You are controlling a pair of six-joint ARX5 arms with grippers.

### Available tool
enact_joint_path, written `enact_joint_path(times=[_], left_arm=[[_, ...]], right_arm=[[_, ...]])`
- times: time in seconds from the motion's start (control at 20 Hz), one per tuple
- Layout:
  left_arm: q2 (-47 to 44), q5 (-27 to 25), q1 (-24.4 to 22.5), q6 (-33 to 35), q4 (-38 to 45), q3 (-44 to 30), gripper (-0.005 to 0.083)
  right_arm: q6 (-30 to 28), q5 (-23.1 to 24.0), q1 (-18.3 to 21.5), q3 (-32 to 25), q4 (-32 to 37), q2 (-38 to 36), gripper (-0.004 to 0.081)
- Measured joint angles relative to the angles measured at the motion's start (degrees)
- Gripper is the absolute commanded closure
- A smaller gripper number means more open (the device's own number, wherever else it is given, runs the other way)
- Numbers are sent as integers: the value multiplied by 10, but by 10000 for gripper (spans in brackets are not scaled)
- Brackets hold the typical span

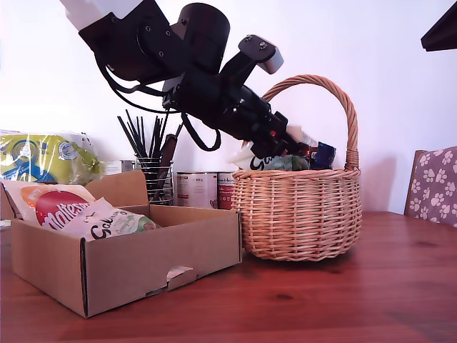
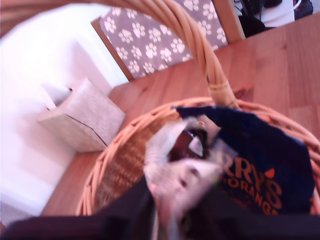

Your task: Move the bags of Easter eggs from the cardboard box on the left into the woven basket on the right side.

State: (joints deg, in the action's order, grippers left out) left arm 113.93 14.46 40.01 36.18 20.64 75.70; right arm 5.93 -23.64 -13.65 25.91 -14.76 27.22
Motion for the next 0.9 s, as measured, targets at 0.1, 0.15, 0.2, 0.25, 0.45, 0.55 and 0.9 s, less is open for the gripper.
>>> enact_joint_path(times=[0.1, 0.15, 0.2, 0.25, 0.45, 0.55, 0.9], left_arm=[[0, 0, 0, -15, -4, 15, 482], [0, 0, 0, -28, -5, 28, 482], [0, -5, 0, -38, -7, 44, 482], [0, -17, 0, -46, -10, 61, 482], [0, -38, 0, -48, -39, 114, 482], [0, -40, 0, -48, -46, 115, 482], [-7, -77, 0, -48, -217, 115, 793]], right_arm=[[0, 0, 0, 0, 0, 0, 782], [0, 0, 0, 0, 0, 0, 782], [0, 0, 0, 0, 0, 0, 782], [0, 0, 0, 0, 0, 0, 782], [0, 0, 0, 0, -1, 0, 782], [0, 0, 0, 0, -1, 0, 782], [0, 0, 0, 0, -1, 0, 782]])
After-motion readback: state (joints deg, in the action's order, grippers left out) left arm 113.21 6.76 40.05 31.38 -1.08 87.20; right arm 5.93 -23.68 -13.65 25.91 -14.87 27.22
